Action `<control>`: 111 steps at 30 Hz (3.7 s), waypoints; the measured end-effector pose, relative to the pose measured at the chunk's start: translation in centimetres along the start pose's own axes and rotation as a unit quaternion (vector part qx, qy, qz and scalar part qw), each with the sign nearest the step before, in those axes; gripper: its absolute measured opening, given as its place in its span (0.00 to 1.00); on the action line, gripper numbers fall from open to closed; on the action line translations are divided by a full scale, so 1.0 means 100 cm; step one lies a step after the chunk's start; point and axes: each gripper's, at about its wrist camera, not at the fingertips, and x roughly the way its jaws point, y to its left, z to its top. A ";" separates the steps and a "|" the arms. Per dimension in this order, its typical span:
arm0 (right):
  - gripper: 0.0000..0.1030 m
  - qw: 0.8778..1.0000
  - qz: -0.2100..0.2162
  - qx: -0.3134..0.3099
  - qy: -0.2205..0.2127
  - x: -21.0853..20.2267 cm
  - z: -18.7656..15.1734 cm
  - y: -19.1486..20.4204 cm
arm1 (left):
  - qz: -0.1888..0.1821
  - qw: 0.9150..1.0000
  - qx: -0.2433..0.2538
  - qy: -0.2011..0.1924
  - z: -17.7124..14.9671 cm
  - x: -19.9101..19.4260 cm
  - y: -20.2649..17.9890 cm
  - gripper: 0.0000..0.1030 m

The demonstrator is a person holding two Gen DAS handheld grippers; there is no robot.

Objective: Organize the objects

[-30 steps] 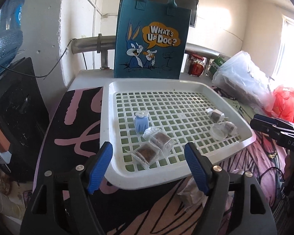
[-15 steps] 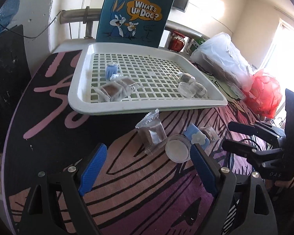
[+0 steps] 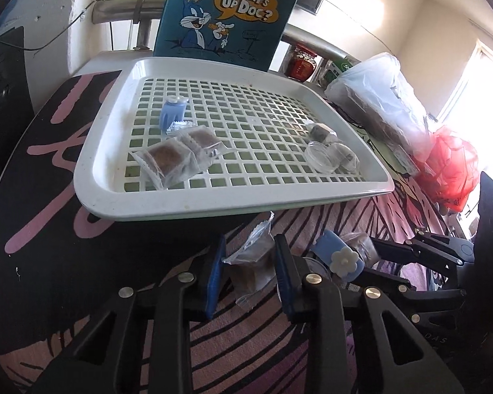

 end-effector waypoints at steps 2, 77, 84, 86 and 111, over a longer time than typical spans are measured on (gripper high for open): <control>0.29 1.000 0.001 0.001 -0.011 -0.005 -0.001 0.000 | 0.003 1.000 0.002 -0.009 -0.004 -0.007 -0.001 0.27; 0.29 0.988 0.003 -0.019 -0.153 -0.050 -0.002 0.005 | 0.034 0.990 0.069 -0.121 -0.018 -0.059 -0.019 0.27; 0.29 0.988 0.003 -0.019 -0.153 -0.050 -0.001 0.005 | 0.033 0.990 0.065 -0.117 -0.018 -0.057 -0.017 0.27; 0.29 0.988 0.003 -0.019 -0.153 -0.050 -0.001 0.005 | 0.033 0.990 0.065 -0.117 -0.018 -0.057 -0.017 0.27; 0.29 0.988 0.003 -0.019 -0.153 -0.050 -0.002 0.006 | 0.032 0.991 0.060 -0.115 -0.017 -0.056 -0.015 0.27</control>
